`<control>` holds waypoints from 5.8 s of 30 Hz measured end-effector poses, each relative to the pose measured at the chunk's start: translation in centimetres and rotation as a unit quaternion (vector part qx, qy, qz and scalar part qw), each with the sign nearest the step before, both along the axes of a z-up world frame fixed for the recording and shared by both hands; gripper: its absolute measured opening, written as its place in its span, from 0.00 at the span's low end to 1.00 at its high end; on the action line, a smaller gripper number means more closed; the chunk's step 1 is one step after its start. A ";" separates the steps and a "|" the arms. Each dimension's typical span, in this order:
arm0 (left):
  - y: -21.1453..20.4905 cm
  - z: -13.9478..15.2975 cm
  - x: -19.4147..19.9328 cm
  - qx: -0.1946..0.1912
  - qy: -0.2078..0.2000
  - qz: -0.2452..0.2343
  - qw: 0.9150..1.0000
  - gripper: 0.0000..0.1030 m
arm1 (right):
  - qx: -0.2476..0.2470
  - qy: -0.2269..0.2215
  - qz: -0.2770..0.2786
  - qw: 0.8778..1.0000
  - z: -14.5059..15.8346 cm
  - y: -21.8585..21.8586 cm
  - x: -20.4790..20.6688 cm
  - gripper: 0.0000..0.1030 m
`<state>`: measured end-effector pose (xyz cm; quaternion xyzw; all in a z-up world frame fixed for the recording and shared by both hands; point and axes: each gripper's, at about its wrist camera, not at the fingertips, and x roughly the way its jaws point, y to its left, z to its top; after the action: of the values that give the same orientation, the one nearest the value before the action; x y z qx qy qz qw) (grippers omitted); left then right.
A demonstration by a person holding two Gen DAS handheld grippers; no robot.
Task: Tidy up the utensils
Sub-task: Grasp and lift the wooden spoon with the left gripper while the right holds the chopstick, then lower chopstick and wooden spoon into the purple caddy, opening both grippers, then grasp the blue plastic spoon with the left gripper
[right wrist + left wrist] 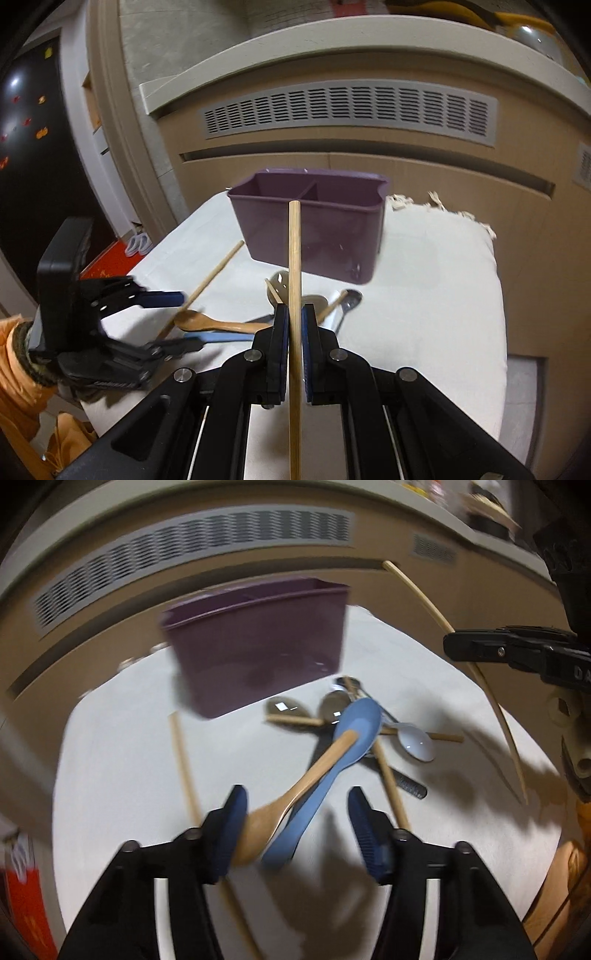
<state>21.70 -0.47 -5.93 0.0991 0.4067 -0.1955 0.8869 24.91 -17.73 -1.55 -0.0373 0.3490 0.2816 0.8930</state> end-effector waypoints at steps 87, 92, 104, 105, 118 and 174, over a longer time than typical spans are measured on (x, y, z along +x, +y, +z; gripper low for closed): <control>4.4 9.6 -5.3 -0.202 -0.074 0.095 0.972 0.11 | 0.056 -0.021 0.003 0.998 2.9 -2.0 -4.2 0.07; 4.3 16.3 -4.3 -0.196 -0.167 0.088 0.962 0.11 | 0.076 -0.106 -0.006 0.991 9.8 -2.3 -3.4 0.07; 4.0 23.6 5.2 -0.168 -0.294 0.108 0.935 0.11 | 0.060 -0.265 -0.053 0.961 21.9 1.0 4.3 0.07; 3.9 23.1 6.0 -0.166 -0.292 0.112 0.935 0.11 | 0.059 -0.258 -0.054 0.963 21.2 1.3 5.4 0.07; 3.9 9.1 14.7 -0.161 -0.113 0.138 0.971 0.11 | 0.007 -0.056 -0.053 0.997 5.5 3.7 15.3 0.07; -2.4 0.6 2.9 -0.072 0.005 0.053 0.996 0.29 | -0.084 -0.034 -0.137 0.986 -4.2 -4.2 -0.2 0.99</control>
<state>24.56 -2.90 -5.32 0.0123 0.4009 -0.1779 0.8986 24.74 -21.89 -5.74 -0.0731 0.3426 0.1250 0.9283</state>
